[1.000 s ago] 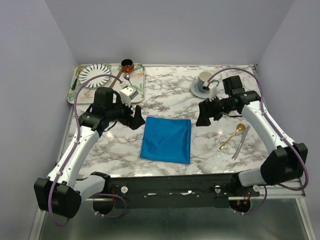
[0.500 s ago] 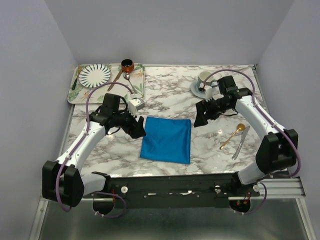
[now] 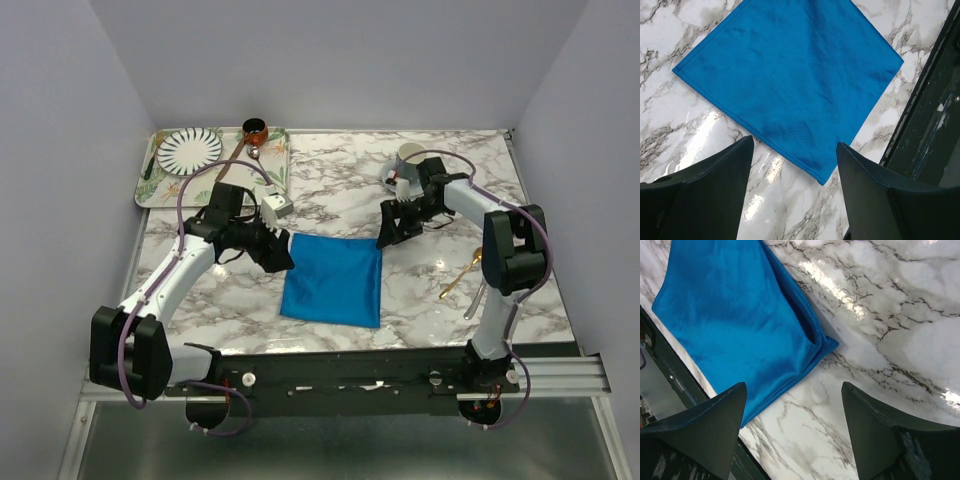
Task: Fold the napkin into a case and place the utensils inside
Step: Pick up the lower triangle-folded napkin from the center of the board.
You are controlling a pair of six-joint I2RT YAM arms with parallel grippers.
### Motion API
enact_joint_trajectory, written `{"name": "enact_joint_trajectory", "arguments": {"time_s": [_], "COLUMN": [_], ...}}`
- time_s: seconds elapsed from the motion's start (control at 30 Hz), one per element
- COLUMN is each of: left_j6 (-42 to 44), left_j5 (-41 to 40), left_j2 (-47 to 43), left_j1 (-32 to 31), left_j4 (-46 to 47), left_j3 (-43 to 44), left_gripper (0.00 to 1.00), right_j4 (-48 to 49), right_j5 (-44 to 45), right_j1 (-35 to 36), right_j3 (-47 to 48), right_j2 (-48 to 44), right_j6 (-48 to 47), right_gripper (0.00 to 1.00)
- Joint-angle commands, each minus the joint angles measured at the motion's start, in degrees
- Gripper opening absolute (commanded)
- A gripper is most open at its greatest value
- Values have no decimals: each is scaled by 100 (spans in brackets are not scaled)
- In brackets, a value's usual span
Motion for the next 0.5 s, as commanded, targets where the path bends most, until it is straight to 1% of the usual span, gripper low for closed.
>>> {"name": "enact_joint_trajectory", "arguments": {"time_s": [0.0, 0.07, 0.17, 0.27, 0.37, 0.4, 0.47], "left_j6": [-159, -238, -439, -650, -721, -721, -695], "left_j5": [434, 443, 452, 496, 513, 531, 522], "left_j2": [40, 101, 233, 373, 514, 549, 628], "left_j1": [44, 44, 52, 52, 44, 52, 52], "left_j4": [374, 452, 645, 804, 857, 840, 796], "left_j3": [-82, -109, -161, -170, -135, -127, -91], "left_gripper": [75, 74, 73, 72, 72, 72, 71], "right_j4": [320, 548, 768, 926, 1330, 1401, 1568], "right_j5": [-425, -582, -636, -689, -794, -829, -934], "right_j1": [-37, -37, -37, -37, -37, -37, -37], "right_j3": [-77, -472, -772, -992, -1159, -1168, -1177], "right_j2": [3, -198, -235, -103, -7, 37, 178], "right_j6": [209, 481, 719, 780, 1026, 1105, 1272], "right_gripper": [85, 87, 88, 85, 77, 72, 66]}}
